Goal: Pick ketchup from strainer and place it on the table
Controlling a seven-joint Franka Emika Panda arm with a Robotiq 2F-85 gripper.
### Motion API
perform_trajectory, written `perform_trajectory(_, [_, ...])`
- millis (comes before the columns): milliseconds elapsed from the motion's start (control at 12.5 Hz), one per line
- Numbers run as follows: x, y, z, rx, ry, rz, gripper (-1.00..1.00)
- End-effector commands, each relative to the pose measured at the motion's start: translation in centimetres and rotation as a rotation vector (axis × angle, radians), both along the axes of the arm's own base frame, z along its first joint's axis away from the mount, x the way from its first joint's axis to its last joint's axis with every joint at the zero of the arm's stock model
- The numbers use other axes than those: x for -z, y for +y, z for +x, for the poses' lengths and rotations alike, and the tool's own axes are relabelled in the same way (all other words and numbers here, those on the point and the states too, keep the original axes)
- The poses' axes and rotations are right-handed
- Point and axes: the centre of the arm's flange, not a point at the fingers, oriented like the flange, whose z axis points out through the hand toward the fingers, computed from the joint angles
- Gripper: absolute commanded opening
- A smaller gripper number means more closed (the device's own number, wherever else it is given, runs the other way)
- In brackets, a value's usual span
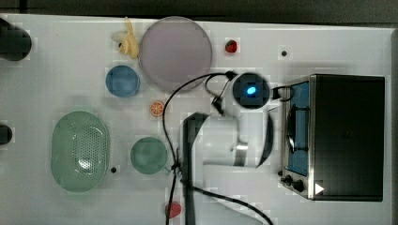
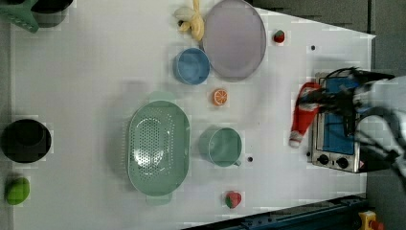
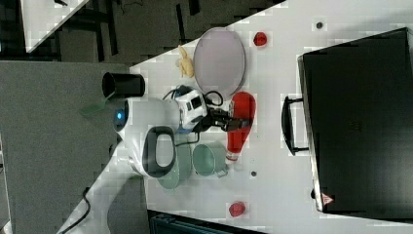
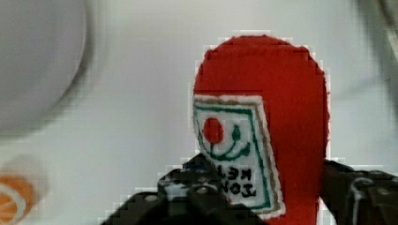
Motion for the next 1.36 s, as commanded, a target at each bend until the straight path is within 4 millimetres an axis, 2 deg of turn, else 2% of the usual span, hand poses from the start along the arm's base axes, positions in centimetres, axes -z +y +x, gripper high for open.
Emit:
perform_trajectory(80, [1.4,4.7,-1.2,-0.139,-0.013,0.02,0.19])
perform_trajectory(320, [5.2,5.4,-2.7,-0.151,-0.042,0.039,0.19])
perform_trajectory(400, [6.4,5.6,-2.9,-0.153,-0.052,0.046,0.27])
perform_trajectory(560, [7.7,5.6,-3.0,-0.151,-0.075,0.053,0.68])
perform_trajectory(640, [7.6,5.6,-2.8,-0.153,-0.08,0.052,0.89])
perform_trajectory(720, [7.0,5.5,-2.6,-0.153,-0.087,0.049,1.0])
perform_trajectory(880, [3.8,5.4,-1.5,-0.154,-0.15,0.032,1.0])
perform_trajectory(1120, [-4.4,5.4,1.4,-0.12,-0.271,-0.003,1.0])
perform_trajectory(1360, [-12.6,5.4,3.6,0.003,-0.263,-0.026,1.0])
